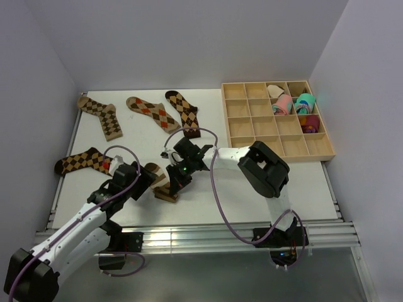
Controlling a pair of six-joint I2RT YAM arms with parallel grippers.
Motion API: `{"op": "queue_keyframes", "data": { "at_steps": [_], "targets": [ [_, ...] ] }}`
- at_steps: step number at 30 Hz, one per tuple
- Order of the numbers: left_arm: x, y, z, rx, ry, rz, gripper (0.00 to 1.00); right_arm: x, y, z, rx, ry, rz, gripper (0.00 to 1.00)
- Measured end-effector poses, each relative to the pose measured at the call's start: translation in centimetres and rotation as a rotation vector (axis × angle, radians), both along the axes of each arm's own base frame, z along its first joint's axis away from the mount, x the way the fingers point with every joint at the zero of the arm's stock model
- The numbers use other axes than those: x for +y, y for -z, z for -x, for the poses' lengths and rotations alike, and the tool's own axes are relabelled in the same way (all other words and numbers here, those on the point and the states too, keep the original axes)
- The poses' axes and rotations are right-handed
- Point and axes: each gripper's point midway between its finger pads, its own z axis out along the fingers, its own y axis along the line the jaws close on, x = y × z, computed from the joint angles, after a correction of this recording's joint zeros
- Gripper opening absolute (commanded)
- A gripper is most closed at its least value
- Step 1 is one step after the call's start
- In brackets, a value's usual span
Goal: Roll the socks
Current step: Roll the sock at the center of the board.
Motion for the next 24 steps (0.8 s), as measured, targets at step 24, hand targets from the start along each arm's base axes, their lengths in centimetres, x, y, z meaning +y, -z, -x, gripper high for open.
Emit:
{"op": "queue_keyframes", "data": {
  "at_steps": [24],
  "targets": [
    [-1.0, 4.8, -7.7, 0.080, 0.031, -0.104, 0.40, 1.1, -0.3, 3.5, -0.092, -0.170, -0.045, 0.00]
  ]
}}
